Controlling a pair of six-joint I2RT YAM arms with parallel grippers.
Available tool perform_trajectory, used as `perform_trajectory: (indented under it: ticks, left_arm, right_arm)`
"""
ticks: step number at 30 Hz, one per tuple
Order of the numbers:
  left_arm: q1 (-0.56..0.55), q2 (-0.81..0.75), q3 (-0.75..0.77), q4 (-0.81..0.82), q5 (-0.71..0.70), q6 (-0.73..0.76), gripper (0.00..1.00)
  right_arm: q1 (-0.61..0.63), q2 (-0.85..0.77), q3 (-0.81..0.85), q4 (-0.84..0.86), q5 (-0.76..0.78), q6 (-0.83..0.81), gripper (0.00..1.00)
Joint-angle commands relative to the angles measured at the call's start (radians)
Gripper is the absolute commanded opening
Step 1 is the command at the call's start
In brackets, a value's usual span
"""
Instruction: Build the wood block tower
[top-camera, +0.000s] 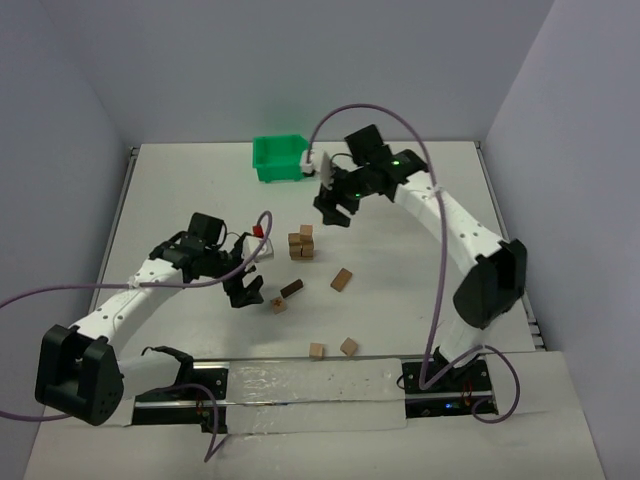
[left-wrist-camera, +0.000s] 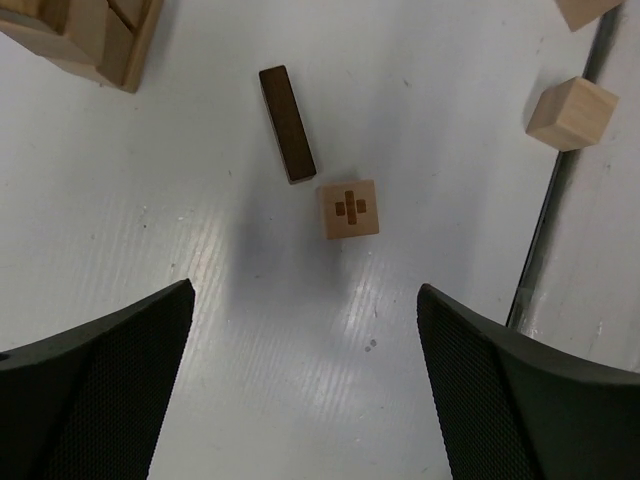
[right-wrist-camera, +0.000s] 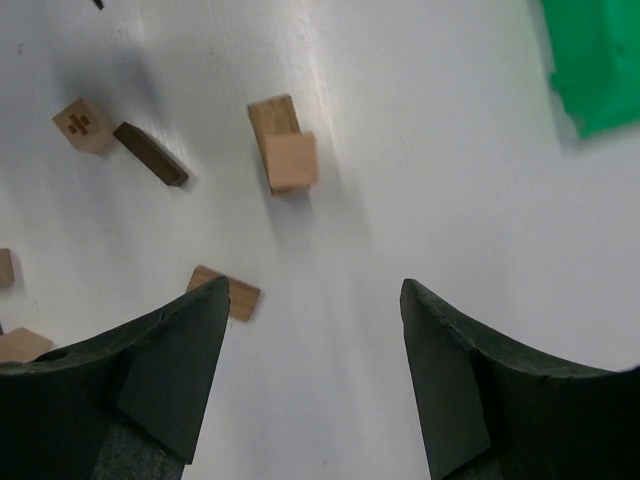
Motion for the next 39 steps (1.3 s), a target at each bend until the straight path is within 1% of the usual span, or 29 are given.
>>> perform_trajectory:
  ticks: [1,4,6,10,17,23,28,31,34,35,36,39]
  left_arm:
    - [-0.097,-0.014,-0.037,0.144,-0.196,-0.089,0.96]
    - [-0.142,0.022,-0.052,0.161,-0.214,-0.119,0.91]
    - [-0.172,0.046,-0.048,0.169,-0.218,-0.139,0.89]
    - [-0.214,0.093,-0.046,0.182,-0.23,-0.162,0.88]
    - [-0.255,0.149,-0.04,0.179,-0.234,-0.181,0.85]
    - [-0.299,0.185,-0.049,0.216,-0.246,-0.215,0.83]
    - [-0.314,0.231,-0.03,0.234,-0.274,-0.235,0.73]
    - [-0.314,0.248,-0.021,0.24,-0.281,-0.238,0.69]
    - [-0.314,0.262,-0.006,0.217,-0.272,-0.225,0.52]
    - [-0.314,0.263,-0.003,0.211,-0.271,-0.222,0.5]
    - [-0.314,0.258,0.0,0.206,-0.27,-0.215,0.45]
    - [-0.311,0.213,0.001,0.181,-0.27,-0.171,0.2]
  right_arm:
    - [-0.142,-0.155,-0.107,0.069,-0.075,0.099,0.76]
    - [-0.234,-0.243,-0.201,0.097,-0.114,0.136,0.77]
    - [-0.251,-0.286,-0.238,0.115,-0.113,0.143,0.77]
    - [-0.269,-0.318,-0.302,0.135,-0.11,0.158,0.78]
    - [-0.272,-0.278,-0.264,0.136,-0.133,0.18,0.78]
    - [-0.273,-0.259,-0.261,0.136,-0.14,0.185,0.79]
    - [-0.272,-0.264,-0.27,0.143,-0.136,0.187,0.79]
    - [-0.272,-0.26,-0.267,0.143,-0.136,0.188,0.79]
    - [-0.272,-0.259,-0.265,0.144,-0.136,0.187,0.79]
    - [-0.272,-0.259,-0.265,0.143,-0.136,0.186,0.79]
    - [-0.273,-0.259,-0.264,0.143,-0.134,0.185,0.79]
    - [-0.272,-0.261,-0.262,0.141,-0.134,0.184,0.79]
